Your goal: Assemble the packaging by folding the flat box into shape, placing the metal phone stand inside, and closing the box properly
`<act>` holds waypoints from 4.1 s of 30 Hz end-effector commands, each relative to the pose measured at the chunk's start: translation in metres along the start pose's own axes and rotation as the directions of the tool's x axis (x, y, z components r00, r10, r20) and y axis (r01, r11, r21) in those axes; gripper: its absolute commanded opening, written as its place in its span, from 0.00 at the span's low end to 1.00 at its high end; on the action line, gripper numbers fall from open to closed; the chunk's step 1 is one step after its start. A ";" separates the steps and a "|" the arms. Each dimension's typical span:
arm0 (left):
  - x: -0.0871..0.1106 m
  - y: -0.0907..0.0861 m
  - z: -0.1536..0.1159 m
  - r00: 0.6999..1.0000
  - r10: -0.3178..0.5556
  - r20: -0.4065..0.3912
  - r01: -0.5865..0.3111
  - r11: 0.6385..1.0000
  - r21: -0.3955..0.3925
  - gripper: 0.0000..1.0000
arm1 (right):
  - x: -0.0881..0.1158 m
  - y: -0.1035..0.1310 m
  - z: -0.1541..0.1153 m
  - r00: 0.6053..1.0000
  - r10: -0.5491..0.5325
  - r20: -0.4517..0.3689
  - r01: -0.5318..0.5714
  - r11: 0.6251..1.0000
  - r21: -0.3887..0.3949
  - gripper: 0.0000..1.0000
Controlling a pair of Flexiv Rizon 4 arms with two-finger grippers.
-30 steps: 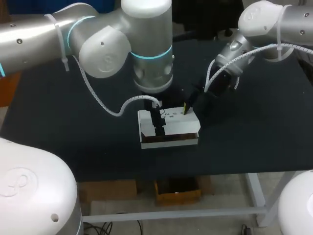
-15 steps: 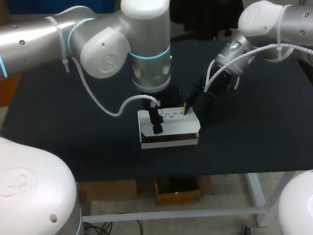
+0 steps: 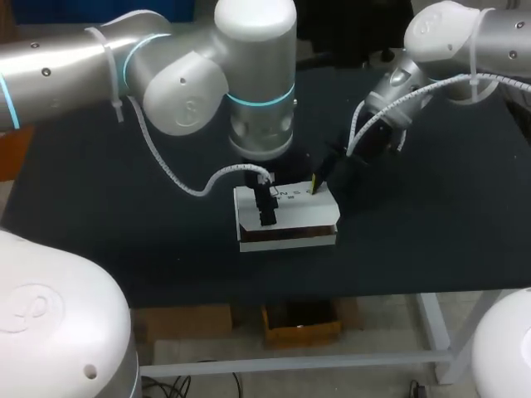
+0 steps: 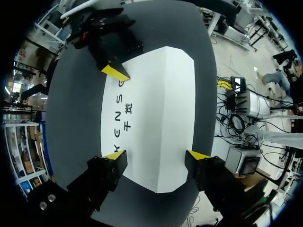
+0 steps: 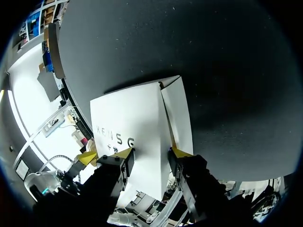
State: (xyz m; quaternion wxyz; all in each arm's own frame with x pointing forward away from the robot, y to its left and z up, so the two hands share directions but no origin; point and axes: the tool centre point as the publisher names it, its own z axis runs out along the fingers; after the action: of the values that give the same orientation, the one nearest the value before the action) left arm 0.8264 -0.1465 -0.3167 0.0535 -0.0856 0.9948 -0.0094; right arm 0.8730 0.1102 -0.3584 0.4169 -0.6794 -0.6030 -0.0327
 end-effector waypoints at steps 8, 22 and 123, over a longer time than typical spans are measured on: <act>-0.007 -0.007 0.013 1.000 -0.006 0.015 0.007 1.000 -0.022 0.76 | 0.000 0.002 0.000 1.000 -0.001 -0.001 0.001 1.000 0.008 0.46; -0.010 -0.005 0.018 0.998 -0.001 0.065 0.003 1.000 -0.024 0.78 | 0.000 0.002 0.000 1.000 -0.001 -0.001 0.001 1.000 0.008 0.45; 0.003 -0.003 0.048 0.912 0.030 0.409 -0.036 0.999 0.007 0.43 | -0.003 -0.002 -0.001 1.000 0.003 0.000 -0.003 1.000 0.000 0.24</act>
State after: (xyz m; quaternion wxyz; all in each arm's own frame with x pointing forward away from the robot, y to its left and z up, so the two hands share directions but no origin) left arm 0.8308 -0.1487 -0.3629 0.2579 -0.0676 0.9638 0.0005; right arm 0.8720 0.1079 -0.3590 0.4162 -0.6801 -0.6027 -0.0311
